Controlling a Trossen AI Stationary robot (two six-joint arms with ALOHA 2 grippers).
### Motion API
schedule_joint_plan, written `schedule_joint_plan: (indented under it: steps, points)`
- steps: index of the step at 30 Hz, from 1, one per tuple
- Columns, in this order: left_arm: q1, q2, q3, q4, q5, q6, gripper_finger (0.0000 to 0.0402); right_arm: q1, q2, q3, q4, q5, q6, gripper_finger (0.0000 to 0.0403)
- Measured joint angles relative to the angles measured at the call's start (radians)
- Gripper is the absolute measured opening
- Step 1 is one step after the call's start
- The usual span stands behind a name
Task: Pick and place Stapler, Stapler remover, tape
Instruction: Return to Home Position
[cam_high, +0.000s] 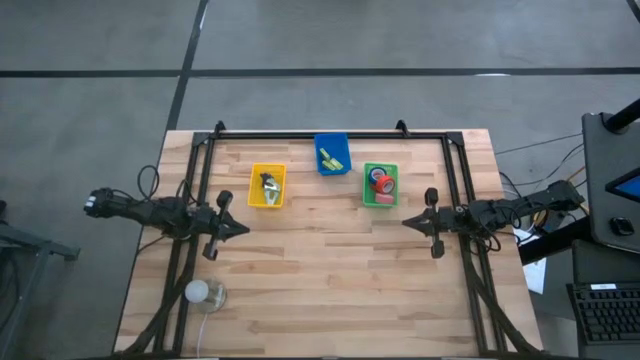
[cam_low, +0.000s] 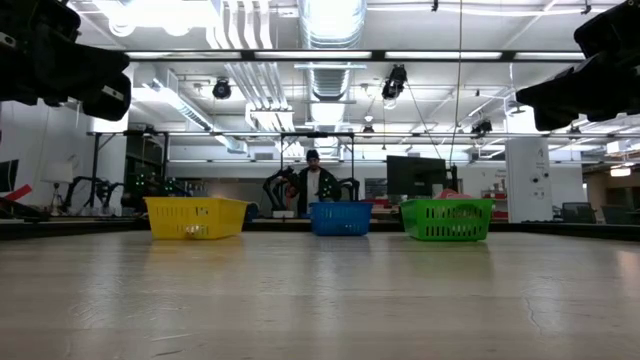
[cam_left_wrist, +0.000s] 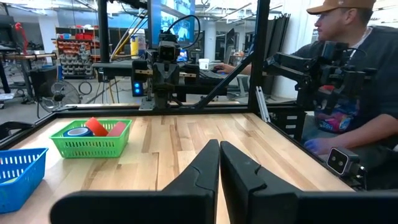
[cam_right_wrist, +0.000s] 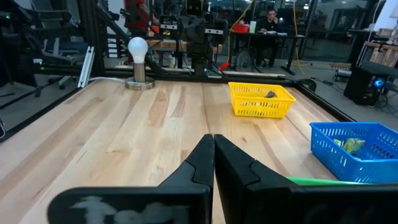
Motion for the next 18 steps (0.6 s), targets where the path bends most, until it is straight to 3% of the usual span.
schedule_joint_plan:
  steps: [18]
  points:
    - [0.0, 0.0, 0.002, 0.0, -0.005, 0.0, 0.002, 0.0, 0.0, 0.0, 0.0, 0.0, 0.001, 0.0009]
